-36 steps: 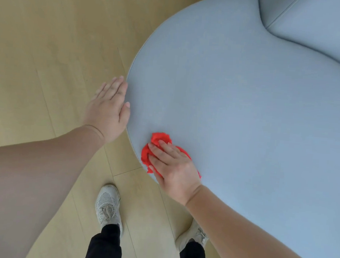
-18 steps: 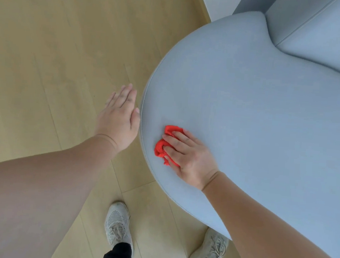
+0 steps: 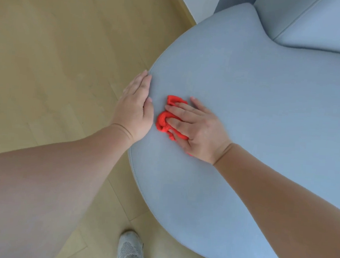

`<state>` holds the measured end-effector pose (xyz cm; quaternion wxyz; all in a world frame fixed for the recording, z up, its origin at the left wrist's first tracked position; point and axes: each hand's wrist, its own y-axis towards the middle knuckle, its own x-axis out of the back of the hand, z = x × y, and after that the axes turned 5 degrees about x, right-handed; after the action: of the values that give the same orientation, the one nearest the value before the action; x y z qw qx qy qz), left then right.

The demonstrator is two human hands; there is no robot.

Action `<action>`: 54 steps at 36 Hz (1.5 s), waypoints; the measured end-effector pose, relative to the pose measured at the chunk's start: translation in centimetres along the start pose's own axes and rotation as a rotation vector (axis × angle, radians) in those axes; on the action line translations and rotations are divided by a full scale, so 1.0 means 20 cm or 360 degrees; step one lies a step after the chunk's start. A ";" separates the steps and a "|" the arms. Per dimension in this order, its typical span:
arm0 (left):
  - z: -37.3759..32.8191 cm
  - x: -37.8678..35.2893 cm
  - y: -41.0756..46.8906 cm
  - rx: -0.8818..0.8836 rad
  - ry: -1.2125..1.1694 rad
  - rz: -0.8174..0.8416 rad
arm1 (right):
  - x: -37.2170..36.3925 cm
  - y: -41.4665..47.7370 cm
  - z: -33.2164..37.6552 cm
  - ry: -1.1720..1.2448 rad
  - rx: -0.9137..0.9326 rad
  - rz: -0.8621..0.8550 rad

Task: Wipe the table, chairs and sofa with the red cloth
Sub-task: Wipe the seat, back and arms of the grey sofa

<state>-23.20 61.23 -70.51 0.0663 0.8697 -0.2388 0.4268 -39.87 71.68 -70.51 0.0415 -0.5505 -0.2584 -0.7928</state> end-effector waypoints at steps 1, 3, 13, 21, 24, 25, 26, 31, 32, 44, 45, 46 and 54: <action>-0.01 -0.01 0.02 0.0061 -0.0048 0.0007 | 0.00 0.02 -0.03 -0.0022 -0.0024 -0.0007; -0.02 -0.03 0.03 0.0149 -0.0123 0.0024 | 0.00 0.05 -0.10 -0.0057 -0.0062 -0.0018; 0.00 -0.03 0.05 -0.0206 0.0057 0.0110 | 0.10 0.25 -0.62 -0.0275 -0.0494 -0.0137; 0.01 -0.03 0.05 -0.0214 0.0047 0.0149 | 0.17 0.30 -0.84 -0.0283 -0.0422 -0.0040; 0.01 -0.03 0.04 -0.0182 0.0049 0.0154 | 0.21 0.36 -0.97 -0.0290 -0.0583 0.0026; 0.01 -0.04 0.05 -0.0175 0.0047 0.0156 | 0.22 0.37 -0.99 -0.0285 -0.0646 0.0044; 0.01 -0.04 0.05 -0.0171 0.0045 0.0161 | 0.22 0.38 -1.00 -0.0275 -0.0692 0.0049; 0.01 -0.04 0.05 -0.0181 0.0074 0.0164 | 0.23 0.39 -1.00 -0.0184 -0.0728 0.0029; 0.01 -0.03 0.05 -0.0182 0.0082 0.0163 | 0.23 0.40 -1.01 -0.0178 -0.0722 0.0040; 0.02 -0.05 0.06 -0.0197 0.0076 0.0136 | 0.24 0.59 -1.27 -0.0447 -0.1158 0.0231; 0.03 -0.05 0.06 -0.0198 0.0060 0.0137 | 0.24 0.59 -1.27 -0.0439 -0.1179 0.0225; 0.03 -0.05 0.05 -0.0195 0.0045 0.0137 | 0.24 0.59 -1.26 -0.0430 -0.1181 0.0218; 0.01 -0.04 0.04 -0.0196 0.0025 0.0112 | 0.26 0.63 -1.07 -0.0280 -0.0911 0.0373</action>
<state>-23.86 60.70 -71.39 0.1064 0.8516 -0.2945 0.4203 -55.58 52.18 -66.84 -0.0466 -0.6322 0.0377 -0.7725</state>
